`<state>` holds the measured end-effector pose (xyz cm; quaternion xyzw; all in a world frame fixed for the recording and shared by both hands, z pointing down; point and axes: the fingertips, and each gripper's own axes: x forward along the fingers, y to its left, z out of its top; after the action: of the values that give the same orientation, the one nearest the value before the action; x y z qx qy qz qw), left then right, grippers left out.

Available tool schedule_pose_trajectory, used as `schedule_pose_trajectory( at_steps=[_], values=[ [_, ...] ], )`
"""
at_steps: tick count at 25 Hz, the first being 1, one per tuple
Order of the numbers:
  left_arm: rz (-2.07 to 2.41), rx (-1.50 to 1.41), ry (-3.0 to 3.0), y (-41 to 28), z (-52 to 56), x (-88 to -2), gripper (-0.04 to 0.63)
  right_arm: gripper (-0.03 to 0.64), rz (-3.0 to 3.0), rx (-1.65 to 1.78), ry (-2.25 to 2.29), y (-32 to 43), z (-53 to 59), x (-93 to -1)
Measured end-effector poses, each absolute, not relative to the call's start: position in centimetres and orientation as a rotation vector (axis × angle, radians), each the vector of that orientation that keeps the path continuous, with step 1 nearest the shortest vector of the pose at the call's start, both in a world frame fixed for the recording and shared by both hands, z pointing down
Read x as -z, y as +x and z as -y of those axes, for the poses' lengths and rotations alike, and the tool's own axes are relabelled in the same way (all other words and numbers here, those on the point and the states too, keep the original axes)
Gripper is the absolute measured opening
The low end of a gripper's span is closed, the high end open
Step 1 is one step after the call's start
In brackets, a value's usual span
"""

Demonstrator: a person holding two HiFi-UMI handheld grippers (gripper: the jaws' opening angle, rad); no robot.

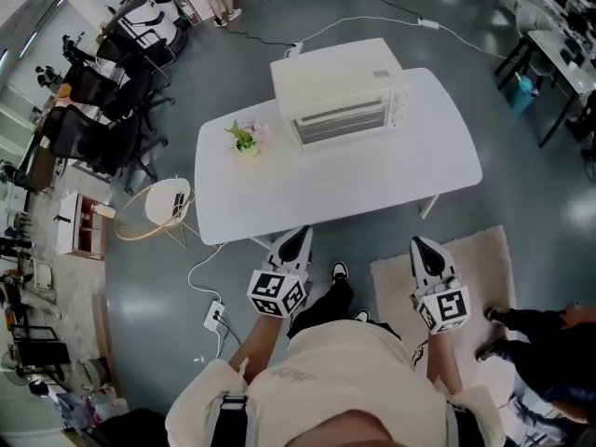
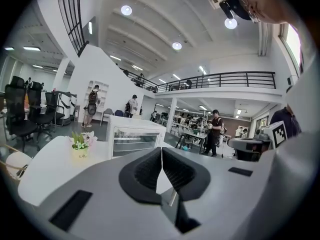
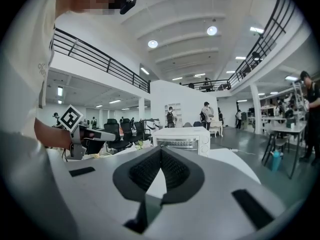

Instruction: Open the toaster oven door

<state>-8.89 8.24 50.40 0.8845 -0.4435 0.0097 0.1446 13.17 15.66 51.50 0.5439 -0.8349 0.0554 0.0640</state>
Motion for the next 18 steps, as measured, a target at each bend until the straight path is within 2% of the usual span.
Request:
schedule_pose_trajectory(
  at_steps=[18],
  values=[
    [1.121,0.077,2.627,-9.1,5.9,-49.4,0.021,0.006,2.424,-0.094,1.75,11.4,-3.3,-47.6]
  ],
)
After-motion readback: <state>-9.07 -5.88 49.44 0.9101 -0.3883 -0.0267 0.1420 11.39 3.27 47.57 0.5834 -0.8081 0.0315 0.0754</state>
